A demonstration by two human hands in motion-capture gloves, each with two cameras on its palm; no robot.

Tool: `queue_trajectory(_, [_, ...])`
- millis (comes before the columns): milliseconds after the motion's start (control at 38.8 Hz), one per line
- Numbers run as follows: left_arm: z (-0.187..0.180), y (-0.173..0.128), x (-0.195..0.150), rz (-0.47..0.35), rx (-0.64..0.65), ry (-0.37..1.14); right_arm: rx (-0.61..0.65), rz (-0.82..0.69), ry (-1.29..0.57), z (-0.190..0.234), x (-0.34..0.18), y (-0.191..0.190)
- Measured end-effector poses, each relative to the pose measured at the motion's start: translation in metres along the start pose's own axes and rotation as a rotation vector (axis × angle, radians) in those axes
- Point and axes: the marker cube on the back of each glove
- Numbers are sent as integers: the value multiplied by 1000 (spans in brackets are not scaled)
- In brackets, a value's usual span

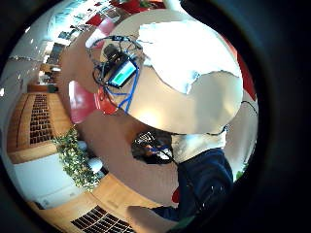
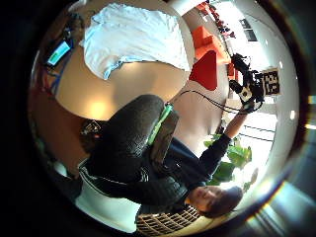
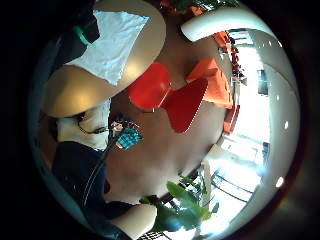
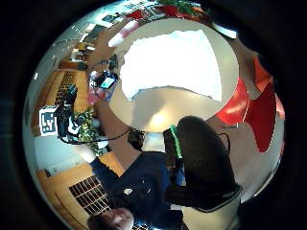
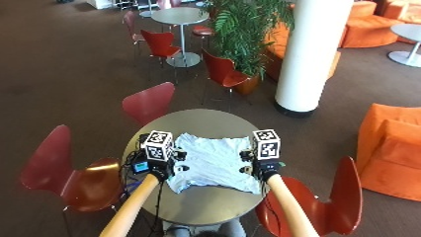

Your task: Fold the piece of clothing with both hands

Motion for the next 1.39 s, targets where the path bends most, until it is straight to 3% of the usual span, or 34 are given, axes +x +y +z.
queue_trajectory(155, [1,-58,-10,-37,-17,-61,-90,49,-7,-8,-1,-46])
queue_trajectory(335, [34,-102,-20,-24,-102,-78,-228,68,-46,28,6,-111])
queue_trajectory(438, [54,-104,-20,-48,-187,-54,-341,162,-20,52,11,-125])
queue_trajectory(515, [60,-93,-13,-75,-249,-27,-501,212,-11,58,5,-105])
queue_trajectory(618, [79,-90,-12,-80,-314,-15,-395,24,-39,53,-13,-80])
queue_trajectory(824, [121,-94,-12,-74,-384,-11,-375,21,-38,91,-14,-91])
queue_trajectory(927, [139,-89,-16,-78,-406,-34,-404,-51,-47,109,-19,-90])
queue_trajectory(1108, [161,-78,-22,-73,-466,-63,-426,27,15,136,-14,-91])
queue_trajectory(1262, [172,-78,-25,-80,-416,-91,-447,41,49,152,-13,-86])
queue_trajectory(1391, [176,-78,-25,-67,-410,-89,-353,27,70,158,-10,-95])
